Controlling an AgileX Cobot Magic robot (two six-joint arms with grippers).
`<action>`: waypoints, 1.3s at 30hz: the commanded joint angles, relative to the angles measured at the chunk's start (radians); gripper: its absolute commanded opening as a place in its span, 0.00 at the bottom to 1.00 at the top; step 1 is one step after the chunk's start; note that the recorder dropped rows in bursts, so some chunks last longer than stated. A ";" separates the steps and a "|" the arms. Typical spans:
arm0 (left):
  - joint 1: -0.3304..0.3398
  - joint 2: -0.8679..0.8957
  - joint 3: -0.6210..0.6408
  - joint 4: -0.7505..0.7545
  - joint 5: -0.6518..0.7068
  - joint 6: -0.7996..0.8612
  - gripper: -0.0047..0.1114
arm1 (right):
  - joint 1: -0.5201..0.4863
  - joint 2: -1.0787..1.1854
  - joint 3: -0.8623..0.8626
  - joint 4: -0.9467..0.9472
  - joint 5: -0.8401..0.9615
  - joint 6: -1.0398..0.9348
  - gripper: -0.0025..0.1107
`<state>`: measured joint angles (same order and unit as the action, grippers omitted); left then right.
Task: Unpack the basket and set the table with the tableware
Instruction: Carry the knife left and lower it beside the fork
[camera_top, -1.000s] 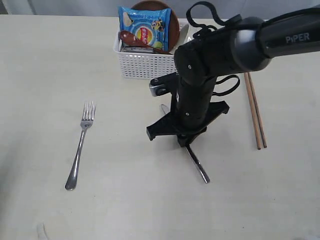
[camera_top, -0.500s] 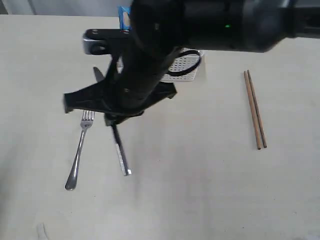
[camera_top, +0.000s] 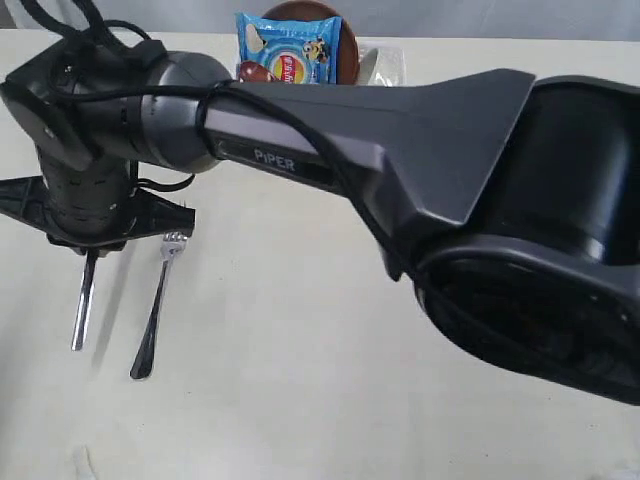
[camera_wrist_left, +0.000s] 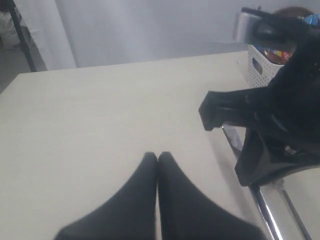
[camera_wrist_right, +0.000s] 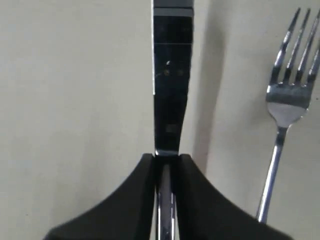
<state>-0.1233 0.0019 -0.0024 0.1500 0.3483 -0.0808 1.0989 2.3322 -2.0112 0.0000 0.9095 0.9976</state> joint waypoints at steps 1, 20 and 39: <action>-0.005 -0.002 0.002 0.004 -0.001 -0.002 0.04 | -0.003 0.027 -0.013 -0.024 0.041 0.042 0.02; -0.005 -0.002 0.002 0.004 -0.001 -0.002 0.04 | -0.038 0.078 -0.013 0.066 0.008 0.034 0.02; -0.005 -0.002 0.002 0.004 -0.001 -0.002 0.04 | -0.038 0.095 -0.011 0.054 -0.008 0.002 0.02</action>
<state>-0.1233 0.0019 -0.0024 0.1500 0.3483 -0.0808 1.0655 2.4315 -2.0164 0.0644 0.9115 1.0128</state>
